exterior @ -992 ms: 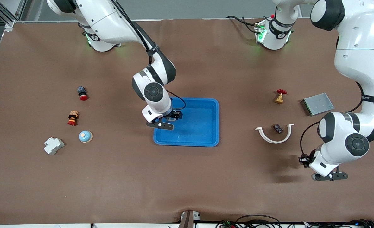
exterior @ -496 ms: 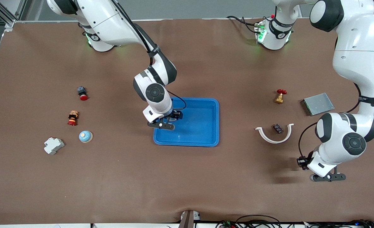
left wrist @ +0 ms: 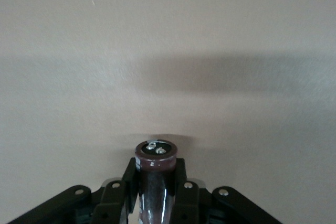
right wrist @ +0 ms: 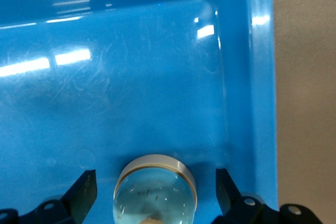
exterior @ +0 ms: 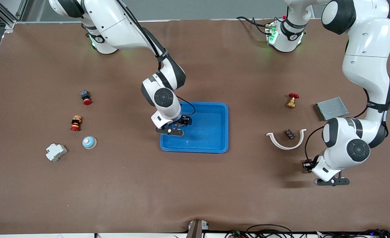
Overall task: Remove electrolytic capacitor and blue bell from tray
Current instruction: 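Grasp the bell with the right gripper while the left gripper lowers the capacitor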
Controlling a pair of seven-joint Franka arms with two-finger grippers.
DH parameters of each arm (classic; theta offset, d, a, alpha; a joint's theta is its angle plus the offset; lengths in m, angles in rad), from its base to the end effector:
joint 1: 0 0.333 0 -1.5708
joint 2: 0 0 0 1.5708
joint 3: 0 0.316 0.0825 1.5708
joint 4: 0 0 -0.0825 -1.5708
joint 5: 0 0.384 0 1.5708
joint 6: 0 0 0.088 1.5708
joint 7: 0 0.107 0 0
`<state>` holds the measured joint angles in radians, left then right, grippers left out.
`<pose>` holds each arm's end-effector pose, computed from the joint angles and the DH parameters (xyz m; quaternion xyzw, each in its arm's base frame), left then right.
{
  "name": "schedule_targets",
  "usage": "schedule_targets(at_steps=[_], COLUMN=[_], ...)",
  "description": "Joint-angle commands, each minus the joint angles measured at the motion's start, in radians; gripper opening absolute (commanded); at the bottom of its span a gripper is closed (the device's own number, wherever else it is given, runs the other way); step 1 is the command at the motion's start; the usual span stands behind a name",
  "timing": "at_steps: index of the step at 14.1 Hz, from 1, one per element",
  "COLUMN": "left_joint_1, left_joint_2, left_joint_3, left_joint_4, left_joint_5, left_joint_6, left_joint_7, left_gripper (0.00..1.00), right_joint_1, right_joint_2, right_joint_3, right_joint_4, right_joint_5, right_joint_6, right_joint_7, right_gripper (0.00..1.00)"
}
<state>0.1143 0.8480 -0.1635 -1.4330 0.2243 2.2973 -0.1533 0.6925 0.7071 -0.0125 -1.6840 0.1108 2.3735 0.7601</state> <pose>0.7276 -0.0084 0.1925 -0.9996 -0.0068 -0.0176 0.0224 0.5246 0.4269 0.1866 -0.9963 0.0787 0.0290 0.0199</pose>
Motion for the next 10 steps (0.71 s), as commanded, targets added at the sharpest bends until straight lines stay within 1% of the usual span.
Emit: schedule_targets(at_steps=[1, 10], left_joint_1=[0.008, 0.002], left_joint_2=[-0.012, -0.017], left_joint_3=[-0.004, -0.013], left_joint_4=[-0.021, -0.043], left_joint_5=[0.014, 0.012], left_joint_6=[0.010, -0.007], left_joint_7=[-0.006, -0.032], left_gripper=[0.00, 0.00], right_joint_1=[0.015, 0.039], right_joint_2=[0.011, 0.011], right_joint_3=[-0.009, -0.009], right_joint_4=[0.021, 0.009], right_joint_5=[-0.014, -0.014], right_joint_6=[-0.005, -0.017], right_joint_7=[0.022, 0.019], right_gripper=[1.00, 1.00])
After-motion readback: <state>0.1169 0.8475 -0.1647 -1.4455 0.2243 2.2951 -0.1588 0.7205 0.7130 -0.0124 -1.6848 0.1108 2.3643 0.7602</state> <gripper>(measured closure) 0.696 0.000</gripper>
